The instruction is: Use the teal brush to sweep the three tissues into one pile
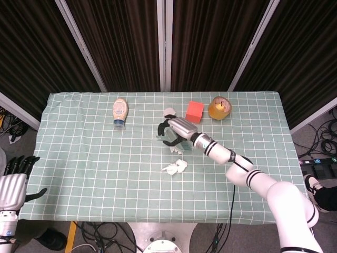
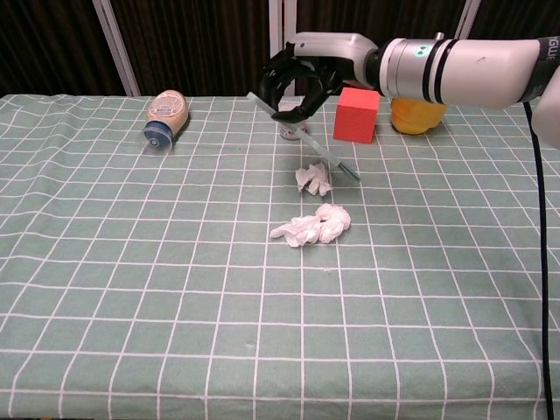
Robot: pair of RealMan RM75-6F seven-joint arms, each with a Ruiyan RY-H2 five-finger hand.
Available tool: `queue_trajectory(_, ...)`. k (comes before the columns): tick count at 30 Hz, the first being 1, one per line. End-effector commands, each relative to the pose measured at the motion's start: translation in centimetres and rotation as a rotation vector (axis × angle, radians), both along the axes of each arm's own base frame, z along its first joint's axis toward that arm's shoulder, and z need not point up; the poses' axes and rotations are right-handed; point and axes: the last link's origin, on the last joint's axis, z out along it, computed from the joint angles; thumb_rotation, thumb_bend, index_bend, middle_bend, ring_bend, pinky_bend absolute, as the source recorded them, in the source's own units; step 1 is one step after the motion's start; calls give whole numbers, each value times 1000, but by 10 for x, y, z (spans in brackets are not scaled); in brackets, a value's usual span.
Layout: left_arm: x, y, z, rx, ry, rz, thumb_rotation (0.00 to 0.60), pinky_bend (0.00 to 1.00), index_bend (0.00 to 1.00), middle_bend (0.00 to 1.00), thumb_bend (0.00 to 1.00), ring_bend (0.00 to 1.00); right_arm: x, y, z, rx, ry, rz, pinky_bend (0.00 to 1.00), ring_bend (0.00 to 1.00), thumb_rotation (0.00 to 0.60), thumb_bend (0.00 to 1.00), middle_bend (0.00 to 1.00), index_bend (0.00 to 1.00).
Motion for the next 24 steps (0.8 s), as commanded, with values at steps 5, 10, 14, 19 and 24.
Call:
queue_trajectory(5,-1,0,0,-1,-3,11,600,70,156,137,22,74,7,16,-17,178,5,33,86,285,600,606,625,707)
queue_trajectory(10,-1,2,-2,-5,-5,2,600,70,156,137,21,74,-1,32,-8,267,-53,57,86,285,600,607,625,707)
queue_trajectory(14,0,3,-2,-3,-6,-5,600,70,155,137,22,74,-7,37,6,262,-87,80,85,285,600,607,626,706)
queue_trajectory(19,-1,1,-2,-1,-12,-5,600,70,156,137,21,74,-28,35,39,140,-158,56,84,285,600,606,625,706)
queue_trajectory(24,-2,3,-3,-1,-18,-13,600,70,155,137,22,74,-77,57,76,-19,-105,25,84,284,600,596,625,707)
